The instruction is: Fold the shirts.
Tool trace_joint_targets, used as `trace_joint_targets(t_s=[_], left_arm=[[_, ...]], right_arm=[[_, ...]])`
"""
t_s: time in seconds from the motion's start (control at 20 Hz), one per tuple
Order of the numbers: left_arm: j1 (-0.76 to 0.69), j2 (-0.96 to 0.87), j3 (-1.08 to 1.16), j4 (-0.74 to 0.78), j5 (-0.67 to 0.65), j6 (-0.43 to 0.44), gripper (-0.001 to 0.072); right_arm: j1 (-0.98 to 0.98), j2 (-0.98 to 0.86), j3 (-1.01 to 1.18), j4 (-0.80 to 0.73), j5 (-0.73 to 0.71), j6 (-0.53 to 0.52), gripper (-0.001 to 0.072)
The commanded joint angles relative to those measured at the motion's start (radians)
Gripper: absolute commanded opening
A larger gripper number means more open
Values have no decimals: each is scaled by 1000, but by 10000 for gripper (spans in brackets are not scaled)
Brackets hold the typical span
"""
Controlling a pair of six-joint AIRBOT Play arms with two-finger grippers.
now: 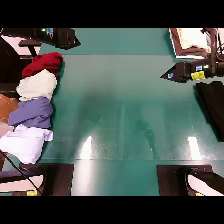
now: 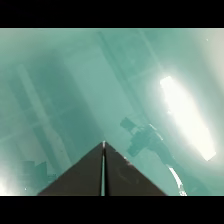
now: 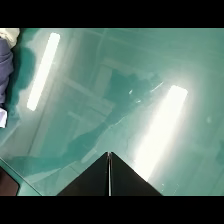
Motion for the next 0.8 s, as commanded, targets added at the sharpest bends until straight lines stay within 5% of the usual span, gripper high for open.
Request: trace_joint_targets(t_s=[0.0,0.75], left_arm=[[0,0,0,0,0,0,27],[0,0,0,5,63,-3,28]], right_arm=[[2,1,1,1,0,0,17],[2,1,1,0,0,0,17]])
